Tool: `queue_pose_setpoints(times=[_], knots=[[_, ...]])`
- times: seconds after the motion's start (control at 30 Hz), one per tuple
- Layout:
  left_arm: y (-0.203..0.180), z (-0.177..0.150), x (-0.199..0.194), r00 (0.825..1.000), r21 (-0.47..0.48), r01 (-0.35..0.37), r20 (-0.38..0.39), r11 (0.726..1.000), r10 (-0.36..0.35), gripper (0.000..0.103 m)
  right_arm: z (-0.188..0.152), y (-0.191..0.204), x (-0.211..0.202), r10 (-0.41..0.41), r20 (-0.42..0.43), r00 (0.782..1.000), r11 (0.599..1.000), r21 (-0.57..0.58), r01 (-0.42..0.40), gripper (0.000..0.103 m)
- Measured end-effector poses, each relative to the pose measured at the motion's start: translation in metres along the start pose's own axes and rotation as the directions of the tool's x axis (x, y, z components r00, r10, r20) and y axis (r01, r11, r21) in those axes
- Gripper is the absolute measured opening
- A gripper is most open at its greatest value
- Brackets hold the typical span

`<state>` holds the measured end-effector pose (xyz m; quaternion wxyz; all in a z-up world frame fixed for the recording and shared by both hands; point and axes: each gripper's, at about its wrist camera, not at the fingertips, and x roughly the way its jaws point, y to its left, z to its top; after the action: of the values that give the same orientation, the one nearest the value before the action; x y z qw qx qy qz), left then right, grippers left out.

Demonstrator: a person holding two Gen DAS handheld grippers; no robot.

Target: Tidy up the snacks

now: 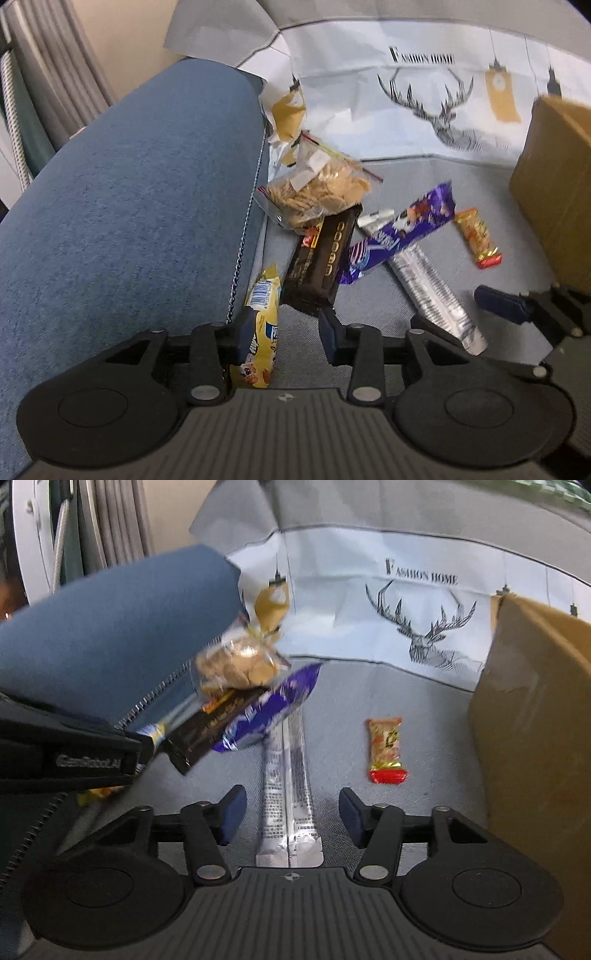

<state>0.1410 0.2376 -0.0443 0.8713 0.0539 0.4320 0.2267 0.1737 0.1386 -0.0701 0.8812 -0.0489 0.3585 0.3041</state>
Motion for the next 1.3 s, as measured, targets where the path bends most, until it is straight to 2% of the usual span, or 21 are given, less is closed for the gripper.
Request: queue_pose_setpoints(times=[0.07, 0.13, 0.2, 0.4, 0.53, 0.57, 0.63, 0.67, 0.7, 0.77, 0.93, 0.97, 1.0, 1.07, 1.13, 1.23, 1.3], knots=[[-0.007, 0.000, 0.006, 1.000, 0.029, -0.022, -0.009, 0.999, 0.023, 0.046, -0.003, 0.000, 0.006, 0.002, -0.010, 1.000, 1.000, -0.010, -0.002, 0.056], [-0.012, 0.002, 0.014, 0.999, 0.043, -0.039, -0.022, 0.998, 0.040, 0.046, -0.005, 0.002, 0.007, -0.018, 0.008, 1.000, 0.999, -0.050, 0.018, 0.039], [-0.014, 0.005, 0.021, 0.998, 0.039, -0.049, -0.037, 0.998, 0.050, 0.046, -0.004, 0.000, 0.004, -0.002, 0.008, 1.000, 0.999, -0.051, 0.002, 0.032], [-0.031, 0.006, 0.041, 0.988, 0.109, -0.119, -0.085, 0.987, 0.128, 0.050, -0.012, -0.009, -0.010, -0.023, 0.005, 1.000, 0.998, -0.063, 0.023, 0.029], [-0.035, 0.003, 0.045, 0.985, 0.143, -0.147, -0.073, 0.979, 0.159, 0.050, -0.018, -0.012, -0.026, -0.015, -0.037, 0.999, 0.999, -0.049, 0.014, 0.029], [-0.034, 0.002, 0.045, 0.984, 0.148, -0.151, -0.072, 0.977, 0.163, 0.047, -0.020, -0.013, -0.031, -0.006, -0.051, 0.999, 0.999, -0.036, 0.004, 0.029], [-0.033, 0.001, 0.044, 0.980, 0.153, -0.172, -0.071, 0.973, 0.184, 0.029, -0.025, -0.012, -0.041, 0.001, -0.075, 0.997, 1.000, -0.018, -0.003, 0.029], [-0.030, 0.001, 0.043, 0.978, 0.145, -0.187, -0.066, 0.972, 0.198, 0.014, -0.028, -0.011, -0.047, 0.006, -0.082, 0.997, 1.000, -0.013, -0.007, 0.029], [-0.027, 0.002, 0.040, 0.978, 0.129, -0.187, -0.063, 0.974, 0.197, 0.007, -0.031, -0.009, -0.053, 0.012, -0.088, 0.996, 1.000, -0.015, -0.013, 0.029], [-0.020, 0.001, 0.035, 0.983, 0.095, -0.168, -0.057, 0.981, 0.174, 0.000, -0.035, -0.007, -0.065, 0.014, -0.085, 0.996, 0.999, -0.030, -0.017, 0.029], [-0.010, -0.006, 0.021, 0.991, 0.063, -0.116, -0.056, 0.991, 0.119, 0.000, -0.043, -0.007, -0.095, 0.024, -0.074, 0.997, 0.998, -0.053, -0.028, 0.029], [-0.008, -0.008, 0.018, 0.994, 0.049, -0.087, -0.057, 0.995, 0.089, 0.000, -0.045, -0.009, -0.100, 0.026, -0.074, 0.997, 0.998, -0.050, -0.030, 0.029], [-0.006, -0.009, 0.015, 0.998, 0.025, -0.028, -0.059, 0.999, 0.030, 0.000, -0.047, -0.010, -0.105, 0.027, -0.075, 0.997, 0.998, -0.046, -0.031, 0.029], [-0.005, -0.013, 0.007, 0.993, -0.011, 0.104, -0.059, 0.995, -0.104, 0.000, -0.050, -0.012, -0.114, 0.031, -0.079, 0.996, 0.999, -0.037, -0.034, 0.029], [-0.014, -0.015, -0.004, 0.990, 0.028, 0.139, -0.032, 0.990, -0.138, 0.000, -0.053, -0.012, -0.120, 0.036, -0.080, 0.996, 0.999, -0.026, -0.038, 0.029], [-0.025, -0.015, -0.014, 0.998, 0.100, 0.056, 0.019, 0.993, -0.058, 0.010, -0.057, -0.010, -0.125, 0.024, -0.076, 0.997, 0.999, -0.036, -0.027, 0.029], [-0.032, -0.018, -0.014, 0.998, 0.149, -0.054, 0.023, 0.987, 0.051, 0.046, -0.058, -0.008, -0.122, 0.008, -0.082, 0.997, 0.999, -0.046, -0.012, 0.029]])
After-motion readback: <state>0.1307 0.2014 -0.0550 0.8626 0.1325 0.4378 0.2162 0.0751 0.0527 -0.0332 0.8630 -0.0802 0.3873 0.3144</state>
